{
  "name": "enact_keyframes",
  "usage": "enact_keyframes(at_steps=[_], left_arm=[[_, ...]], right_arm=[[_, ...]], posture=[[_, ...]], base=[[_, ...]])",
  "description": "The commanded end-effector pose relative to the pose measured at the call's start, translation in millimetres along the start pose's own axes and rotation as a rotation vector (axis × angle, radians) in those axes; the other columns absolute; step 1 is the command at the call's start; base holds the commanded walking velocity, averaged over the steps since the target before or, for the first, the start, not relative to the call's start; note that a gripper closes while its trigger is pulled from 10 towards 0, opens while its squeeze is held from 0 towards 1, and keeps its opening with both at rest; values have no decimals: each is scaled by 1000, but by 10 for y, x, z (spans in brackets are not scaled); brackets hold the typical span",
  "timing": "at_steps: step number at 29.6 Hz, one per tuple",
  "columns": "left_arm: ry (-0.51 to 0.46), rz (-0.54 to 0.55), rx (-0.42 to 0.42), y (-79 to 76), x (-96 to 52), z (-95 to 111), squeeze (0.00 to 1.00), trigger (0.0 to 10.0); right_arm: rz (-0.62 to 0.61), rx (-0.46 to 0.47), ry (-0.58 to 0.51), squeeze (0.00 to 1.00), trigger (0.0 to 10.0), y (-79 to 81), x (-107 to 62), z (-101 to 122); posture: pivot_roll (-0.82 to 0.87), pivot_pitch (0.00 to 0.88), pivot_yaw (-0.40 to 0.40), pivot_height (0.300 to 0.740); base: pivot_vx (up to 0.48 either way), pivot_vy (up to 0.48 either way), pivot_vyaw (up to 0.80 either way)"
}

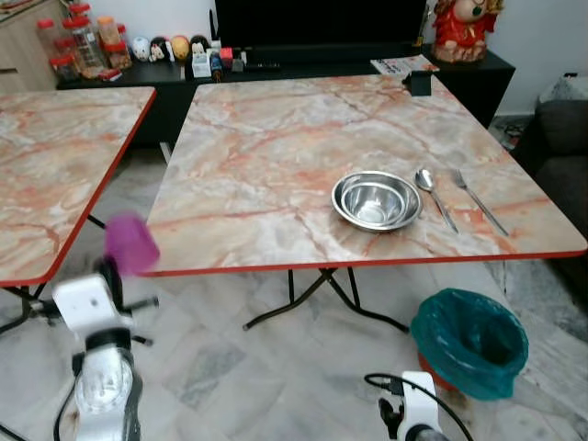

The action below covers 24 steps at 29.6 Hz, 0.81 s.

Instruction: Setting the table

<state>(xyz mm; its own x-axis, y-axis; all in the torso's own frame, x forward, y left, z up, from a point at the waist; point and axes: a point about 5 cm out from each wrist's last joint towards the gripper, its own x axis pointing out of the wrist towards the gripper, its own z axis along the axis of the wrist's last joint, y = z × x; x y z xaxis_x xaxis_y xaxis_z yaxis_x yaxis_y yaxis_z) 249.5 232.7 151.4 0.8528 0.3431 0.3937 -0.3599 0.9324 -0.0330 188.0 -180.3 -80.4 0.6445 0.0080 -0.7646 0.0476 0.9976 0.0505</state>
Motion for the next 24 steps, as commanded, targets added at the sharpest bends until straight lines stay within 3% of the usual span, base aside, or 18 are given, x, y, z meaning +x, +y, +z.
enact_keyframes(at_steps=[1, 4, 8, 9, 17, 24], left_arm=[[-28, -6, -13, -58, 77, 146, 0, 10000], [0, -129, -37, -278, 193, 233, 0, 10000], [46, -210, -86, -500, 312, 207, 0, 10000], [77, -257, -103, -630, 365, 172, 0, 10000], [102, -415, -184, -1113, 493, 238, 0, 10000], [94, -439, -198, -1183, 538, 268, 0, 10000]], right_arm=[[4, -3, -2, 0, 10000, 10, 6, 18], [7, -4, 4, 0, 10000, 21, 2, -4], [10, 0, 2, 0, 10000, 49, 6, -2], [9, 5, -2, 0, 10000, 58, 9, 6], [-23, 31, -10, 0, 10000, -3, 1, 8], [-26, 16, 4, 0, 10000, -7, -6, -25]], posture=[[101, 52, 17, 740], [109, 52, 15, 740], [105, 49, 23, 740], [91, 45, 28, 740], [52, 31, 43, 740], [54, 32, 42, 740]], base=[[0, 0, 0], [0, 0, 0], [0, 0, 0], [300, 0, 0], [369, 0, 0], [461, 0, 0]])
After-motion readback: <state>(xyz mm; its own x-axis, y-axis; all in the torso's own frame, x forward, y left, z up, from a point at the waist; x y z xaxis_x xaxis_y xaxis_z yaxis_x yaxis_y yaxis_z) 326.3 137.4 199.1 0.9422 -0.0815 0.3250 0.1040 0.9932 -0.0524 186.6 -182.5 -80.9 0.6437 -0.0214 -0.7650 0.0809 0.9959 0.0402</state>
